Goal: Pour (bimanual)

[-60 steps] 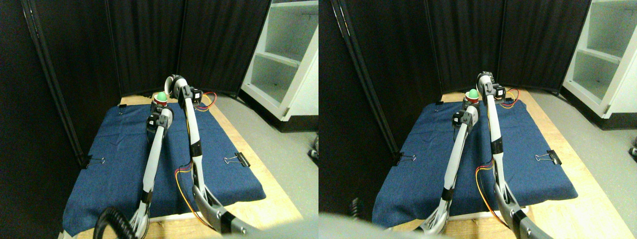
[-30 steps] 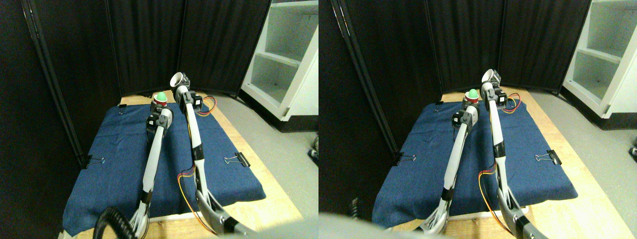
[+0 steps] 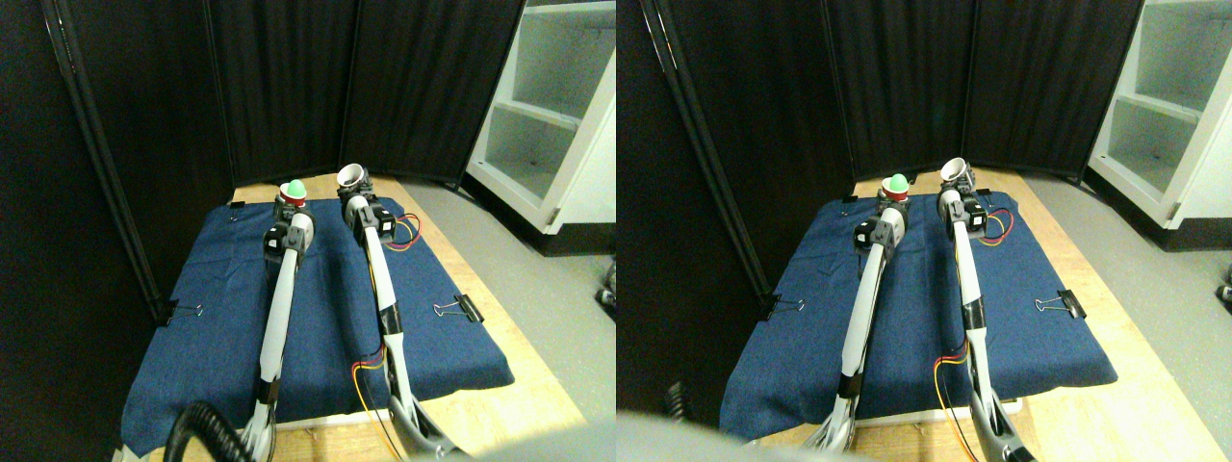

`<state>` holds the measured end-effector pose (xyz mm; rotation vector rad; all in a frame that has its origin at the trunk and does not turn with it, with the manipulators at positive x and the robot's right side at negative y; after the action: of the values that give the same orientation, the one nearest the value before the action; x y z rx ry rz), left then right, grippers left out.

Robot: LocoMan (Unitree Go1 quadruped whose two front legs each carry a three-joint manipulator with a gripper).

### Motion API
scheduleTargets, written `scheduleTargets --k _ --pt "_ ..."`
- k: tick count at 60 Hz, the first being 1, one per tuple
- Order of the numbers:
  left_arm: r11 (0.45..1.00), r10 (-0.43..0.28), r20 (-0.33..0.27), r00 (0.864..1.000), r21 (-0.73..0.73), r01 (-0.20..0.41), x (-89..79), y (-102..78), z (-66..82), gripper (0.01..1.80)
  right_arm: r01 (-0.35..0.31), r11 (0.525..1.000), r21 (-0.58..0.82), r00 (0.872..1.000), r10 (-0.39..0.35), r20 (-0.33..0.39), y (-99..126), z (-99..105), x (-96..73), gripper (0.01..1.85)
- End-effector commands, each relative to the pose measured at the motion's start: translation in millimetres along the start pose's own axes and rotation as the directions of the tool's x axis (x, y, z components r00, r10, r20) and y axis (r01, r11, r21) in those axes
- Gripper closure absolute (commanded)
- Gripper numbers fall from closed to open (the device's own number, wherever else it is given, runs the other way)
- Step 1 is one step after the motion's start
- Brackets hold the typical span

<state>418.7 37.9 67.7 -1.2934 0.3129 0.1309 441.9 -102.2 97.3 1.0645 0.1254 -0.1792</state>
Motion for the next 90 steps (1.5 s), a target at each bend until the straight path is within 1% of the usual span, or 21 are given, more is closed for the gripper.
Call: scheduleTargets --k 1,3,8,10,16,18,22,30,34,40,43,46,49,53,60,64,71,77,83,86,90 --pt "0.998 -0.058 0.020 0.998 -0.038 0.058 -1.5 -5.4 7.5 1.48 -0.005 0.999 0.041 1.000 0.004 0.009 -4 -6 2.5 1.53" --pt "0.998 -0.054 0.032 0.998 -0.043 0.055 -1.7 -3.4 9.5 1.48 -0.003 0.999 0.052 1.000 0.002 0.014 -7 -8 2.4 1.53" --pt "0.997 -0.058 0.033 0.998 -0.042 0.060 -1.8 1.2 13.5 1.48 -0.005 0.995 0.101 1.000 0.003 0.025 -12 -12 3.9 1.53" --pt "0.997 -0.059 0.039 0.997 -0.050 0.061 -1.6 4.0 15.9 1.48 0.016 0.990 0.141 0.999 -0.020 0.031 -16 -14 4.2 1.53" --pt "0.996 -0.054 0.059 0.997 -0.060 0.058 -1.3 9.8 20.4 1.48 0.037 0.985 0.170 0.998 -0.045 0.039 -22 -17 2.8 1.53" --pt "0.996 -0.053 0.062 0.997 -0.073 0.057 -0.6 13.2 22.8 1.48 0.060 0.984 0.169 0.997 -0.069 0.046 -25 -18 1.3 1.53" --pt "0.995 -0.055 0.073 0.996 -0.082 0.061 1.0 19.8 26.1 1.48 0.066 0.975 0.210 0.996 -0.078 0.047 -28 -19 1.4 1.53" --pt "0.994 -0.050 0.096 0.994 -0.092 0.059 3.2 29.9 29.3 1.48 0.047 0.978 0.204 0.998 -0.057 0.040 -33 -18 2.6 1.53" --pt "0.992 -0.040 0.116 0.992 -0.112 0.053 7.2 39.7 31.3 1.48 0.039 0.972 0.230 0.998 -0.048 0.034 -37 -18 4.9 1.53" --pt "0.989 -0.024 0.145 0.989 -0.143 0.045 11.2 50.3 33.7 1.48 0.046 0.963 0.267 0.998 -0.058 0.037 -40 -19 5.6 1.53" --pt "0.987 -0.016 0.156 0.988 -0.158 0.041 13.4 56.6 35.3 1.48 0.064 0.957 0.284 0.996 -0.077 0.034 -41 -19 5.6 1.53" --pt "0.987 -0.017 0.162 0.987 -0.157 0.043 15.5 60.6 36.4 1.48 0.062 0.958 0.282 0.997 -0.073 0.029 -43 -19 6.1 1.53" --pt "0.987 -0.010 0.190 0.982 -0.158 0.040 19.4 68.0 37.4 1.48 0.056 0.961 0.270 0.998 -0.064 0.022 -47 -18 9.5 1.53" --pt "0.988 -0.006 0.191 0.982 -0.152 0.036 22.2 73.8 37.3 1.48 0.061 0.958 0.279 0.998 -0.068 0.017 -52 -18 13.6 1.53" --pt "0.988 0.002 0.205 0.979 -0.154 0.031 26.2 77.8 37.2 1.48 0.065 0.958 0.279 0.997 -0.073 0.019 -59 -19 17.3 1.53" --pt "0.987 0.003 0.202 0.979 -0.158 0.029 29.0 80.9 37.7 1.48 0.067 0.954 0.291 0.997 -0.074 0.013 -64 -20 20.3 1.53" --pt "0.988 0.000 0.203 0.979 -0.150 0.032 31.3 83.3 38.1 1.48 0.071 0.956 0.285 0.997 -0.080 0.020 -68 -21 20.2 1.53" --pt "0.987 0.006 0.215 0.977 -0.156 0.028 30.5 82.7 37.5 1.48 0.068 0.951 0.302 0.997 -0.076 0.015 -72 -22 22.8 1.53" --pt "0.987 0.008 0.201 0.979 -0.160 0.025 30.8 84.1 36.9 1.48 0.067 0.953 0.296 0.997 -0.077 0.021 -75 -22 24.2 1.53" --pt "0.985 0.011 0.215 0.976 -0.171 0.026 32.4 85.9 36.2 1.48 0.072 0.946 0.317 0.996 -0.085 0.025 -77 -23 24.3 1.53" --pt "0.985 0.011 0.217 0.976 -0.170 0.027 33.0 87.4 35.1 1.48 0.081 0.948 0.309 0.995 -0.095 0.031 -79 -24 23.9 1.53"
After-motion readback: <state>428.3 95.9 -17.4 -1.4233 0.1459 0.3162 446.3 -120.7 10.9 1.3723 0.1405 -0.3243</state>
